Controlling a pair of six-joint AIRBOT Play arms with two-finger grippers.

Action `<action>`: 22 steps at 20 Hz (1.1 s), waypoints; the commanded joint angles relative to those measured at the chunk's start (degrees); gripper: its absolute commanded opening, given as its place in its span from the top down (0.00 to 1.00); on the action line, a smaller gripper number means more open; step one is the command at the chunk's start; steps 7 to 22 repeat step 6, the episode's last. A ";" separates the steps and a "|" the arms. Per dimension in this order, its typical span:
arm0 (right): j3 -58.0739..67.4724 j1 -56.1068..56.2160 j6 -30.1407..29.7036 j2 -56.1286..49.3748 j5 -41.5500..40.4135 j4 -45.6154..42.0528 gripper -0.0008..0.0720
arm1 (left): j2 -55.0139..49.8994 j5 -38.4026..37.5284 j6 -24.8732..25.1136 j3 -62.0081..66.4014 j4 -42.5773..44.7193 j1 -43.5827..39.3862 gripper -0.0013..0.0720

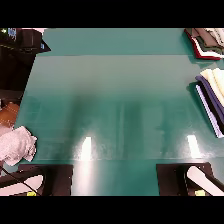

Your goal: Fold the shirts.

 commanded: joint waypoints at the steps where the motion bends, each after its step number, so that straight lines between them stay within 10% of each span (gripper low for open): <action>1: -0.02 12.31 -0.44 2.14 -0.90 1.46 0.97 | 0.00 3.69 -0.07 0.00 0.00 0.02 0.95; 22: -0.02 19.85 -0.59 2.19 -0.76 1.49 0.96 | 0.00 4.04 -0.07 0.00 0.00 0.02 0.95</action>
